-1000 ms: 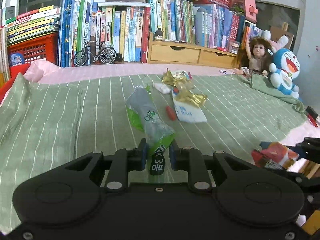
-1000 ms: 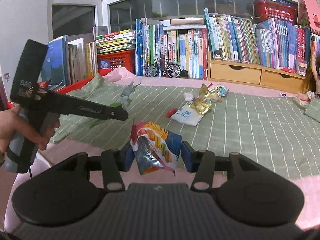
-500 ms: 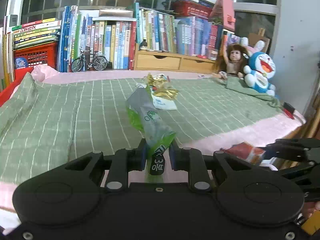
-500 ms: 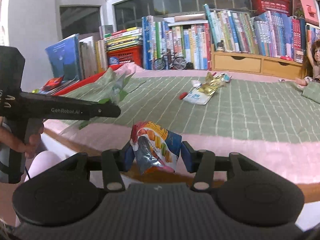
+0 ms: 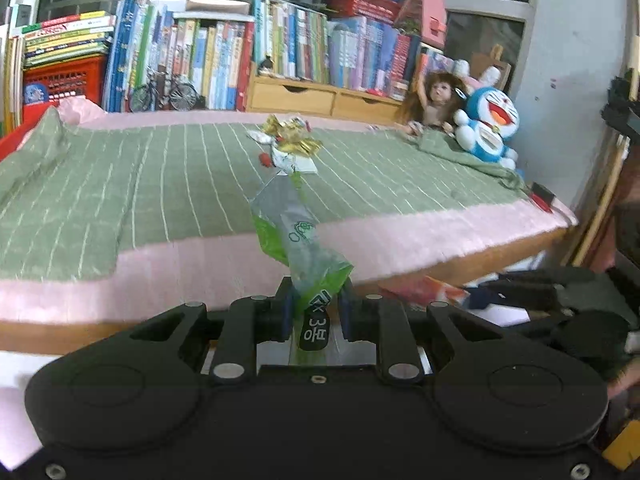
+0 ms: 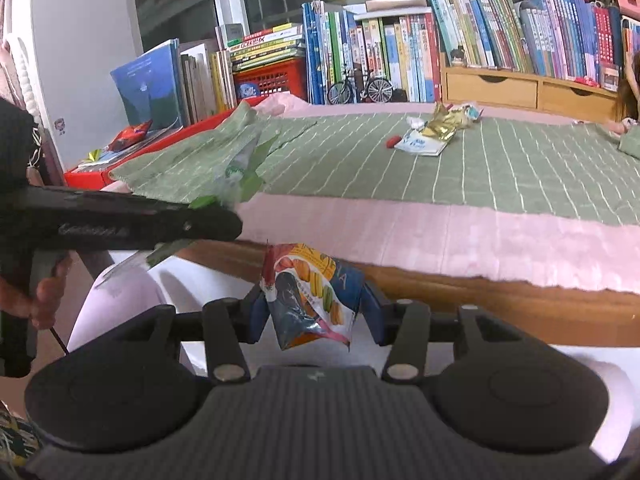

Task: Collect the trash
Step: 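Carry the chip bag and clear bottle off the bed, lowering below the edge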

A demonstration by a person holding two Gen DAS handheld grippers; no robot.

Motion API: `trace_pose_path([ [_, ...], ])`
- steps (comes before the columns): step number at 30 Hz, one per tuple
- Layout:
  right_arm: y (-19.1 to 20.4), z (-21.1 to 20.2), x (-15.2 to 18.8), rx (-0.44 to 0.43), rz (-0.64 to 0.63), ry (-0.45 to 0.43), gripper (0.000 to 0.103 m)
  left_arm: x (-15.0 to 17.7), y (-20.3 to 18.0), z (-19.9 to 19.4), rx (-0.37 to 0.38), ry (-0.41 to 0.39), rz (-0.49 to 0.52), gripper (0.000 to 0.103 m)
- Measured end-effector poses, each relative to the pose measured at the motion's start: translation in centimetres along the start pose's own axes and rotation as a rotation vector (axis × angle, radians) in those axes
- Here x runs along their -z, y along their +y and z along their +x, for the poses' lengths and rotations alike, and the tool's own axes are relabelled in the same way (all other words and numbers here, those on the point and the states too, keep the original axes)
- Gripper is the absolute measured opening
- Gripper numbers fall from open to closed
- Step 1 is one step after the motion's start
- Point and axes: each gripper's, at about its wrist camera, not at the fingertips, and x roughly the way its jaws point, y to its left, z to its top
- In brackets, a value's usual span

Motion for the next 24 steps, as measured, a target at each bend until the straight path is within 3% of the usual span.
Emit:
trace_pose_path([
  [6,0.6,0.4,0.9,-0.002,-0.021,0.035,0.054,1.9,-1.1,-0.8,0.044,0.048,0.029,0.021],
  [24,-0.7,1.7,3.2,0.020,0.109,0.093,0.053,5.5,-0.7,1.4,0.070,0.220,0.007,0.021],
])
